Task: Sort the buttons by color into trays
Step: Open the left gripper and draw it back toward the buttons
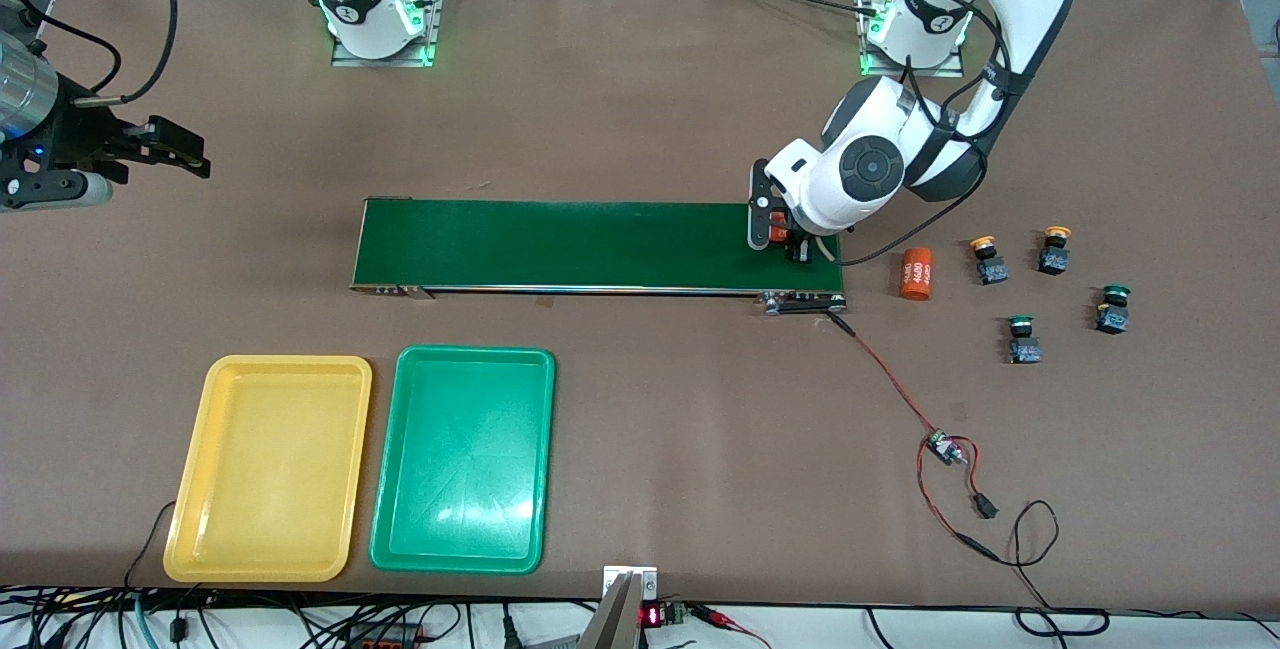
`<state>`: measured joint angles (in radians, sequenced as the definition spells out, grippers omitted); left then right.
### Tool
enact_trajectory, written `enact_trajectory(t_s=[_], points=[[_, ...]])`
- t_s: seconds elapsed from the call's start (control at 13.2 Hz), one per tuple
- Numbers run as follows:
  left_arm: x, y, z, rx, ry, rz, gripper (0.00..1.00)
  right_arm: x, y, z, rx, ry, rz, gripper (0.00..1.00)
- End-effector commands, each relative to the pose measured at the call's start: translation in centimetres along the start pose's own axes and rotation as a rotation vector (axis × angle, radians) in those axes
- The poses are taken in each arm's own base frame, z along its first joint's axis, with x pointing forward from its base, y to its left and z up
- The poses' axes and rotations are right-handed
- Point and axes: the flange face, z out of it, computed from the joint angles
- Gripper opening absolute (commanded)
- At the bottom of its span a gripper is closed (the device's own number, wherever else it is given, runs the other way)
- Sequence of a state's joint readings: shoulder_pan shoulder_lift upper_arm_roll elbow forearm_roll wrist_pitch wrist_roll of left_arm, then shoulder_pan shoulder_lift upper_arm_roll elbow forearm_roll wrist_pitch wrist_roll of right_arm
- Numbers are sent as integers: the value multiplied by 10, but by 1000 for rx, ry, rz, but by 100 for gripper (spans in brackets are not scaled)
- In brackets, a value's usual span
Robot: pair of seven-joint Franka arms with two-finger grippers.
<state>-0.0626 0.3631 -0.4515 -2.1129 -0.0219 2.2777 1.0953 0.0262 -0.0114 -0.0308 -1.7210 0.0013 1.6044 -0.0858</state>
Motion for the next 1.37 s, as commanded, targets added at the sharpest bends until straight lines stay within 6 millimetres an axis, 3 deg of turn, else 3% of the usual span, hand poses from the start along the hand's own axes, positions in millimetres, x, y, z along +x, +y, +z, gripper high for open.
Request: enact_trajectory(t_s=[0.0, 0.23, 0.3, 0.38, 0.61, 0.76, 0.91, 1.14, 1.29], points=[[-5, -6, -11, 34, 6, 19, 100, -3, 1, -4, 18, 0, -9, 100], [-17, -18, -63, 131, 25, -11, 100, -3, 1, -4, 18, 0, -11, 100], [-44, -36, -93, 187, 42, -70, 100, -2, 1, -3, 18, -2, -11, 100], [-69, -49, -106, 210, 53, -119, 100, -3, 1, -4, 18, -1, -11, 100], [-167, -76, -107, 216, 33, -286, 100, -3, 1, -4, 18, 0, -11, 100], [-215, -84, -101, 201, 44, -403, 100, -3, 1, -4, 18, 0, -9, 100], [-265, -87, -99, 198, 62, -672, 100, -3, 1, -4, 18, -1, -11, 100], [-319, -90, -112, 231, 94, -993, 100, -3, 0, -4, 18, -1, -12, 100], [-339, -88, -110, 218, 112, -1196, 100, -3, 1, -4, 18, -2, -11, 100]])
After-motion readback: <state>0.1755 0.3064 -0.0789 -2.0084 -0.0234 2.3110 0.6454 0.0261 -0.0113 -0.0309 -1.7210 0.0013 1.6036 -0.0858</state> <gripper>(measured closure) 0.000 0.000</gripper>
